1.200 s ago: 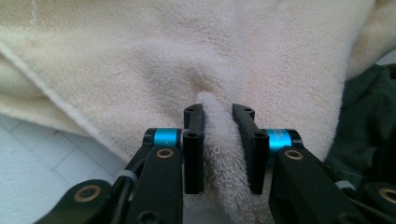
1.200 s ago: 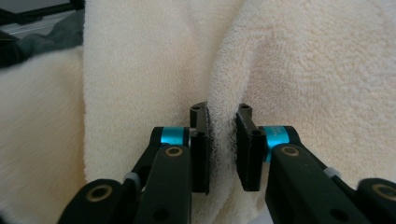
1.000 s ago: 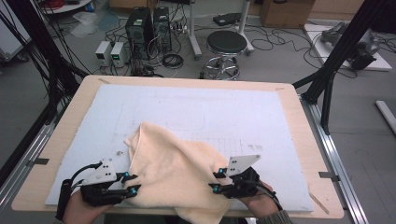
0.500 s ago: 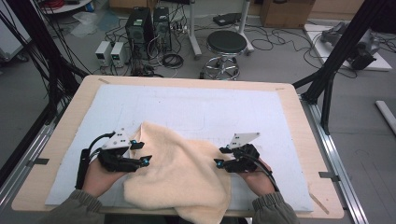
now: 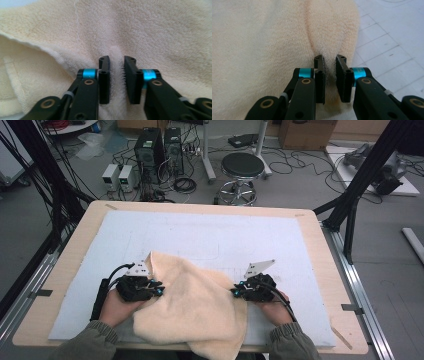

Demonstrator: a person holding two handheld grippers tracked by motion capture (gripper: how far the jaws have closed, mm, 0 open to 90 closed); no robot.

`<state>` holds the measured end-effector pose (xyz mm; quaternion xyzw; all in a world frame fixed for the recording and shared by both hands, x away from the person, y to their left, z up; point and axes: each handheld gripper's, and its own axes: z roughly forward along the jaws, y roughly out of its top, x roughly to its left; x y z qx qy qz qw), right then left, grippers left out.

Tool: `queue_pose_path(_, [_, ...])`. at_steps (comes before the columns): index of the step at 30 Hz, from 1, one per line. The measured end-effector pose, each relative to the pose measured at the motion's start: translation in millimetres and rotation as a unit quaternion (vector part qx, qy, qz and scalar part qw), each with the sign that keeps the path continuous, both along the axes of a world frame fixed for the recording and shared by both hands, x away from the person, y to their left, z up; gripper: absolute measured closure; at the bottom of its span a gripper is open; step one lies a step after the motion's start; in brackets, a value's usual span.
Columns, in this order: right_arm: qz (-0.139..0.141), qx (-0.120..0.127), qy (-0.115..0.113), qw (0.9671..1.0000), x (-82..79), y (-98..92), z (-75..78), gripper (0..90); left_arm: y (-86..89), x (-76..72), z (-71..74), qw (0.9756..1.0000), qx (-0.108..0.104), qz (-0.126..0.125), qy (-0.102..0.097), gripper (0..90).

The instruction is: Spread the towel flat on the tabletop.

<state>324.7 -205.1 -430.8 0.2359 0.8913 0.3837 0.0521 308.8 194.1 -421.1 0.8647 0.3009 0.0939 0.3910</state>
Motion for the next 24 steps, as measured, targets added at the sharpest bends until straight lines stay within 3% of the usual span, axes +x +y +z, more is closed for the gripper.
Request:
queue_pose_path(3, [-0.012, 0.006, -0.015, 0.9998, 1.1, -6.1, 12.3, 80.2, 1.1, 1.5, 8.5, 0.9998, -0.013, 0.013, -0.007, 81.8])
queue_pose_path(6, [-0.026, 0.016, -0.045, 0.9985, 2.6, -15.0, 38.4, 80.3, 0.3, 5.0, 20.5, 0.9994, -0.018, 0.022, -0.019, 82.6])
queue_pose_path(10, [-0.032, 0.019, -0.083, 0.9958, -0.8, -21.4, 68.9, 80.4, 0.0, 7.5, 42.0, 0.9977, -0.048, 0.032, -0.036, 82.7])
queue_pose_path(15, [-0.036, 0.027, -0.107, 0.9933, -11.9, -31.1, 91.1, 79.9, 6.4, -6.5, 69.6, 0.9951, -0.069, 0.022, -0.067, 82.7])
queue_pose_path(19, [-0.014, 0.020, -0.087, 0.9959, -28.7, -33.6, 84.9, 79.2, 16.0, -33.9, 69.4, 0.9949, -0.067, 0.007, -0.075, 82.9])
queue_pose_path(22, [0.007, 0.014, -0.071, 0.9974, -44.1, -26.2, 66.6, 79.1, 21.5, -57.8, 54.3, 0.9967, -0.054, -0.004, -0.060, 82.9])
queue_pose_path(23, [0.025, 0.012, -0.058, 0.9980, -54.5, -18.8, 53.0, 79.0, 23.3, -65.4, 48.9, 0.9973, -0.050, -0.008, -0.054, 82.9])
queue_pose_path(24, [0.025, 0.012, -0.058, 0.9980, -54.5, -18.8, 53.0, 79.0, 25.4, -72.7, 43.7, 0.9976, -0.049, -0.009, -0.047, 82.9])
